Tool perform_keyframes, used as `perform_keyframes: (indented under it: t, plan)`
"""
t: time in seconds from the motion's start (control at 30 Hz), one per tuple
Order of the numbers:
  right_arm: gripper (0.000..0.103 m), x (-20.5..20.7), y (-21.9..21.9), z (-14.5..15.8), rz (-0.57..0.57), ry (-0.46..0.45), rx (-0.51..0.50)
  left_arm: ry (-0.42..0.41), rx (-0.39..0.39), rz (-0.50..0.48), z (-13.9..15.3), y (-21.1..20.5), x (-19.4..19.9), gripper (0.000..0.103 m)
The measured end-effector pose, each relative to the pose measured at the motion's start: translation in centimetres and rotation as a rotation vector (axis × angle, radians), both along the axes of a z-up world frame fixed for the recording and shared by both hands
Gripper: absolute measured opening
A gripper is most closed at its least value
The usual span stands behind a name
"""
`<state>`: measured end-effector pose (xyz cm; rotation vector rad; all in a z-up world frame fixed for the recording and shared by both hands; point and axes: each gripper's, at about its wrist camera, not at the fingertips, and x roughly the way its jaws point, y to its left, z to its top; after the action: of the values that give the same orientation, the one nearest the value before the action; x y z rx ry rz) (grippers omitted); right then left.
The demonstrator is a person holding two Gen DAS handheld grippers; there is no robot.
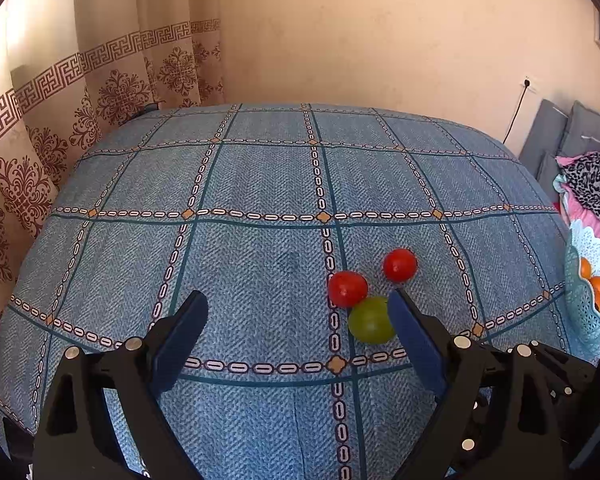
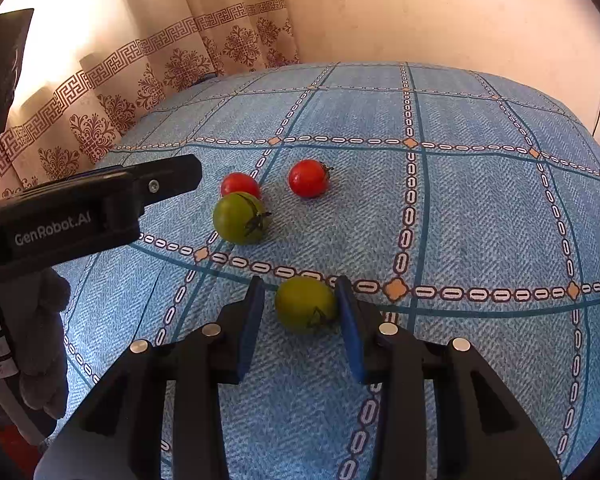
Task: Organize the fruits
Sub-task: 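Grasp the other green tomato with the left gripper while the right gripper holds its tomato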
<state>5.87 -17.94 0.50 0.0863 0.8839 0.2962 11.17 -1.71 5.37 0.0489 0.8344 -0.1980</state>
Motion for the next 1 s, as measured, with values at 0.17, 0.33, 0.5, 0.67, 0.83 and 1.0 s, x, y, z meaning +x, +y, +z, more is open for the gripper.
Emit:
perform_keyframes:
  t: [0.17,0.33,0.5,0.67,0.83,1.0]
  plan:
    - [0.03,-1.0,-0.6,0.1,-0.034,-0.007,-0.013,0.009,0.012,-0.019,-0.6,-1.2,-0.1,0.09]
    - [0.03,-2.2,-2.3,0.8,-0.082,-0.021,0.021,0.02,0.026,-0.035,-1.2,-2.3,-0.1,0.09]
    - [0.03,-3.4,-3.4,1.8,-0.115,-0.054,0.024,0.041,0.024,-0.043,-2.1,-3.2,0.4,0.083]
    - [0.03,-4.2,-3.9,2.1,-0.129,-0.066,0.037,0.053,-0.003,-0.056,-2.7,-3.6,0.8,0.074]
    - [0.03,-4.6,-4.2,2.1,-0.142,-0.068,0.044,0.052,-0.025,-0.09,-2.7,-4.3,0.7,0.059]
    - [0.03,-4.8,-4.3,2.3,-0.151,-0.077,0.051,0.09,-0.071,-0.105,-3.3,-4.5,1.0,0.056]
